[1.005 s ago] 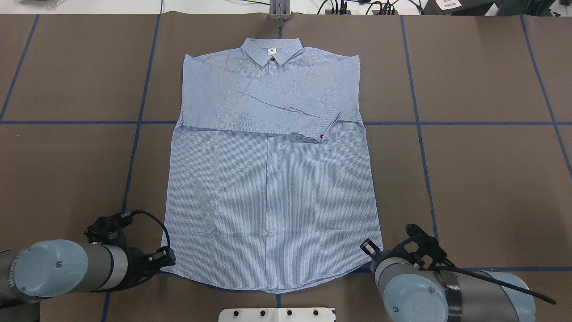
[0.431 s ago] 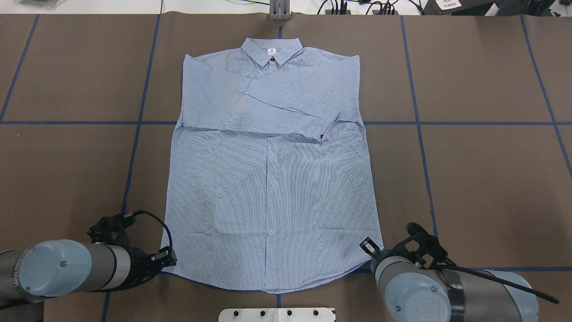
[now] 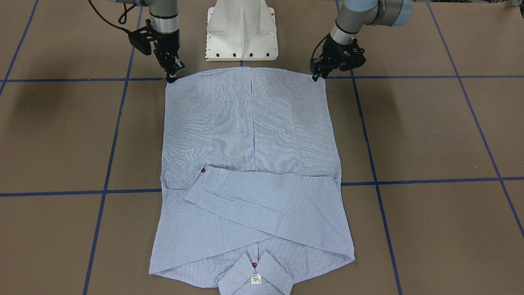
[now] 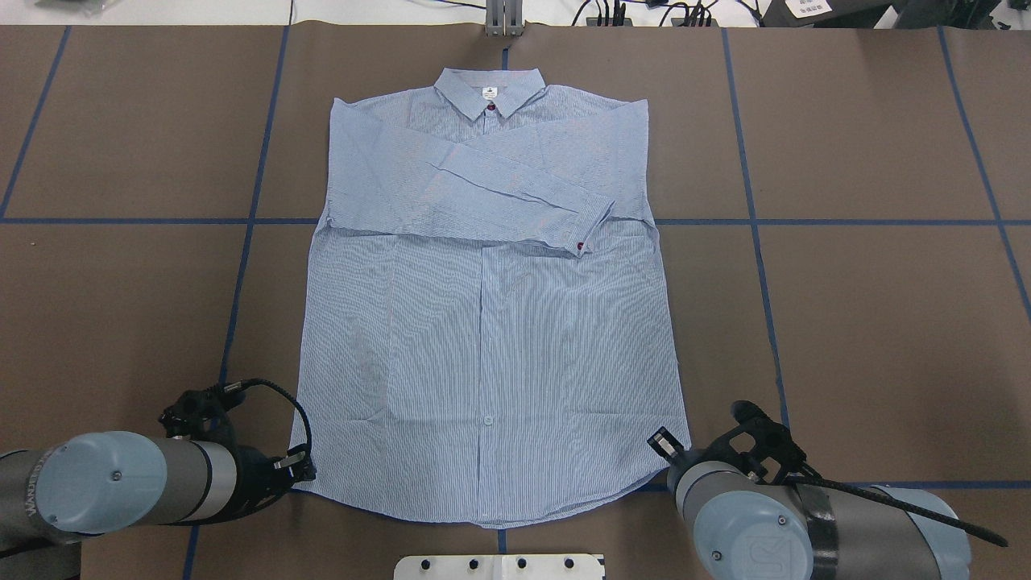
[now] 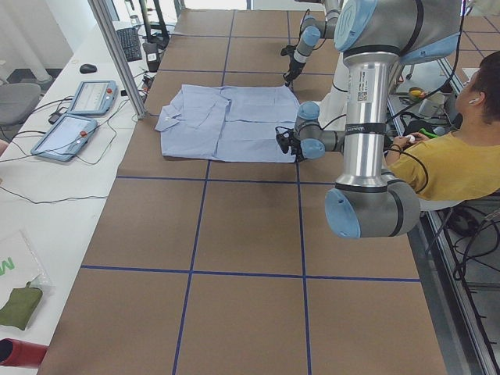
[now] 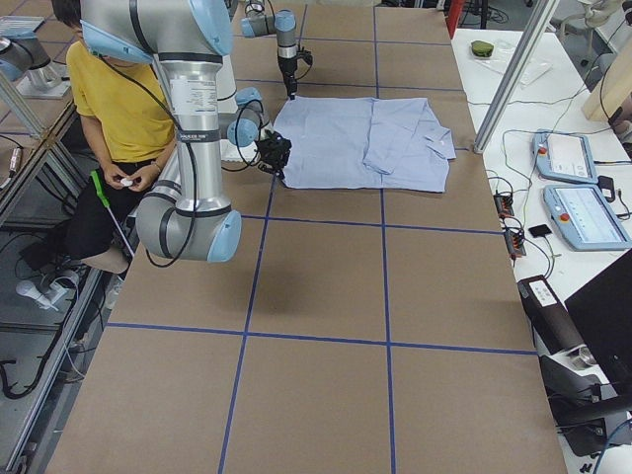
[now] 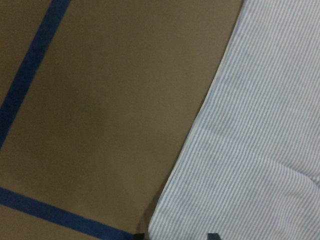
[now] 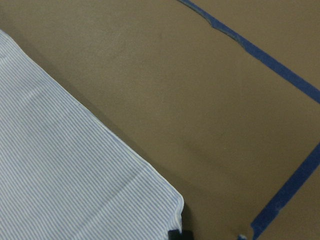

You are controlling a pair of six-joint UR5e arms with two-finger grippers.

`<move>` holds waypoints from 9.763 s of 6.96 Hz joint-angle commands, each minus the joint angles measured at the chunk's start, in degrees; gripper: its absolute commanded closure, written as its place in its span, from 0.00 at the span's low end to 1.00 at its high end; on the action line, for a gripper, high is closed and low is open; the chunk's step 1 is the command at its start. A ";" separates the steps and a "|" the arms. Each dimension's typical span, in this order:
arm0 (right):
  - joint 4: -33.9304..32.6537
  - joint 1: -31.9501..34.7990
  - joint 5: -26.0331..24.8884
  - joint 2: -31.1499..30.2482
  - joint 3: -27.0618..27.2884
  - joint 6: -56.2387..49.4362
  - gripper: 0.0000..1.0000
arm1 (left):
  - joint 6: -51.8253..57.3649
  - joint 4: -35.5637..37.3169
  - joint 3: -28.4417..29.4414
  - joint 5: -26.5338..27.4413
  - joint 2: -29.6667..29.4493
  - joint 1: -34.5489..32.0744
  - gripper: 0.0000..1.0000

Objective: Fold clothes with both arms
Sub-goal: 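Grasp both hem corners with the left and right grippers, then lift the hem with both grippers and fold it up toward the collar, then lower the right gripper to the folded shirt's corner nearest it and grasp, then drag the shirt corner toward the robot with the right gripper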

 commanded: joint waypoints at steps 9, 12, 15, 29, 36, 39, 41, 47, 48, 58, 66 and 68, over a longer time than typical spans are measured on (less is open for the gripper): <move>0.00 0.00 -0.09 0.18 0.38 0.09 1.00 | 0.03 0.05 -0.42 0.00 0.33 -0.26 1.00; -0.08 0.96 -0.35 -0.78 6.76 0.09 1.00 | -0.49 0.57 -9.52 -0.26 1.64 -1.14 1.00; -0.26 2.88 -0.35 -6.14 15.81 0.26 1.00 | -5.75 3.73 -22.80 -0.88 3.49 -3.67 1.00; 32.29 39.20 9.67 27.76 -42.53 -11.78 1.00 | 4.16 -13.53 37.57 -14.59 -32.70 -40.43 1.00; 36.83 42.01 15.12 35.51 -59.21 -18.11 0.53 | 18.39 -21.48 60.05 -3.25 -41.68 -40.25 0.01; 37.96 43.51 15.29 35.68 -59.73 -17.67 0.55 | 19.89 -20.87 55.76 -6.83 -40.72 -41.13 0.00; 38.94 43.24 18.26 34.03 -56.34 -17.49 0.42 | 19.90 -20.87 45.95 -12.99 -33.98 -42.45 0.00; 42.26 31.21 21.03 8.09 -28.00 -13.10 0.23 | 19.37 -20.17 42.11 -12.74 -32.28 -42.45 0.00; 42.28 31.03 21.01 8.26 -28.62 -13.10 0.23 | 19.37 -20.17 42.11 -12.66 -32.28 -42.36 0.00; 41.58 16.94 20.74 -14.08 1.90 -0.18 1.00 | 16.29 -20.34 37.46 -13.01 -31.49 -40.88 0.00; 42.10 34.21 43.86 -2.70 -4.46 -2.96 0.00 | 1.21 -20.34 22.70 -13.74 -20.06 -24.74 0.08; 42.28 37.61 37.74 1.58 -11.73 -13.58 0.00 | -2.43 -16.77 22.61 -6.78 -20.32 -18.46 0.14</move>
